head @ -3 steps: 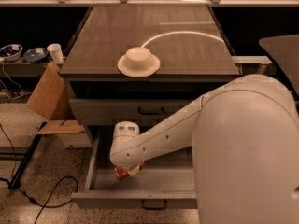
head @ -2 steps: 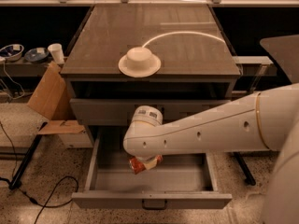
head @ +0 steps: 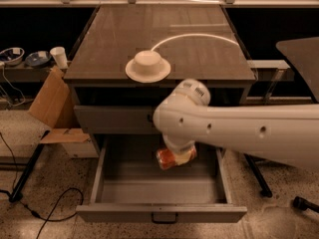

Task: Pick coke can from middle drawer and place on counter

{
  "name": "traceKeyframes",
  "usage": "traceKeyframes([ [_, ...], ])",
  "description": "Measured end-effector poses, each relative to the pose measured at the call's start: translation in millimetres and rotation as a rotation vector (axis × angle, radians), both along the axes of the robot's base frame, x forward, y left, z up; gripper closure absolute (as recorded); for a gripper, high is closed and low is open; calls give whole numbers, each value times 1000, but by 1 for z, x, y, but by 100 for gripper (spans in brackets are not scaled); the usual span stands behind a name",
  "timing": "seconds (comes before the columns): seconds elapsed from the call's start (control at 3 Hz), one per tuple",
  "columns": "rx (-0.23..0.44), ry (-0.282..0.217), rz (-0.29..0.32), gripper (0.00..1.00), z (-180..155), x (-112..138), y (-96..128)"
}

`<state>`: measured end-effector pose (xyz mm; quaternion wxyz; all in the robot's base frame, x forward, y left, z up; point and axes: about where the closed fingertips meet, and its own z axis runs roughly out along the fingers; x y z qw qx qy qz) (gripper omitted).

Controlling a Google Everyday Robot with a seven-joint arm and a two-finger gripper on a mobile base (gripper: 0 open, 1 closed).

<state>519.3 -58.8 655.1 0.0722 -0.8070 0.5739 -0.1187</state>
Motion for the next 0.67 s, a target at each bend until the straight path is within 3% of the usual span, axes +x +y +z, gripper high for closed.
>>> traceKeyframes([
  [0.33, 10, 6, 0, 100, 84, -16, -43],
  [0.67, 0, -4, 23, 100, 128, -27, -62],
])
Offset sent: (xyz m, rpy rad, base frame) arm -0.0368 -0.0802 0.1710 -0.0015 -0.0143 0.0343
